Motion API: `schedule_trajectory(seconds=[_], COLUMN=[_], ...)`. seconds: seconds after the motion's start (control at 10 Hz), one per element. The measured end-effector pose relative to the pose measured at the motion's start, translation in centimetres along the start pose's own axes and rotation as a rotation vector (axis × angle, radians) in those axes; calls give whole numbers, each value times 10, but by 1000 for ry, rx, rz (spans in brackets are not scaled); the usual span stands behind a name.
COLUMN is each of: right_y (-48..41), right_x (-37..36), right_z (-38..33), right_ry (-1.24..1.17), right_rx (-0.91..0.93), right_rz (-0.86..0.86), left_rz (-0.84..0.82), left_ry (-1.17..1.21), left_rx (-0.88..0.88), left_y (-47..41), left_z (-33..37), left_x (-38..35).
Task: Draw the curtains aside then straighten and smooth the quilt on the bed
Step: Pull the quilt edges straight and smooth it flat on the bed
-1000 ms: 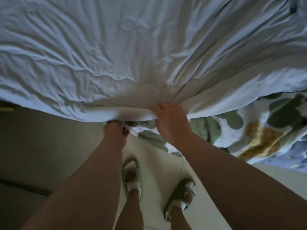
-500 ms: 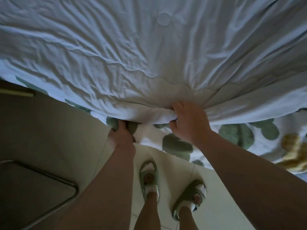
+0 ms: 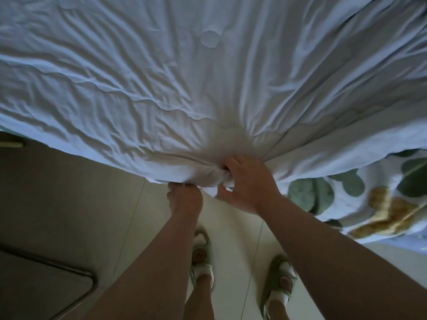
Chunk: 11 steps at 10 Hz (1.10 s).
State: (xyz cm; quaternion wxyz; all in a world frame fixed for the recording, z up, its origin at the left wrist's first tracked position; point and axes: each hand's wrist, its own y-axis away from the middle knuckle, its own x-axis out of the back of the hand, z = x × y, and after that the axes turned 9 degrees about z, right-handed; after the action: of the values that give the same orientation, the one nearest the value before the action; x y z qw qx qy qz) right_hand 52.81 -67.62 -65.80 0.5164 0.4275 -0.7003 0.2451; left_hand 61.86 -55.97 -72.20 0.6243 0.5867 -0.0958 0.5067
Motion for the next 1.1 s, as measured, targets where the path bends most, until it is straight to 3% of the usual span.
schedule_trajectory(seconds=[0.1,0.2,0.3,0.5,0.6,0.7,0.8,0.9,1.0,1.1], right_y=[5,20,41,128,175,213,233,229,221,212], right_x=[10,25,44,99,116,119,114,119,136,146], right_z=[4,27,69,202,263,302,332,351,364,371], right_ry=[-136,-222,-276,-175,-57,69,257,412,511,499], right_rx=[-55,-124,-239,-620,-777,-768,-585,-476,-423,-381], right_rz=[-32,125,378,562,431,230,213,213,77,26], left_rz=[-109,-331,-482,-497,-343,-155,10,76,45,118], left_ry=[-97,-226,-211,-220,-301,-505,-581,-619,-593,-498], left_rx=[-58,-213,-412,-835,-1192,-1339,-1343,-1356,-1308,-1318], left_y=[45,89,141,265,307,326,333,332,339,348], left_z=[4,2,2,10,8,11,23,37,47,45], left_x=[-6,-27,-48,-121,-166,-197,-216,-223,-220,-214])
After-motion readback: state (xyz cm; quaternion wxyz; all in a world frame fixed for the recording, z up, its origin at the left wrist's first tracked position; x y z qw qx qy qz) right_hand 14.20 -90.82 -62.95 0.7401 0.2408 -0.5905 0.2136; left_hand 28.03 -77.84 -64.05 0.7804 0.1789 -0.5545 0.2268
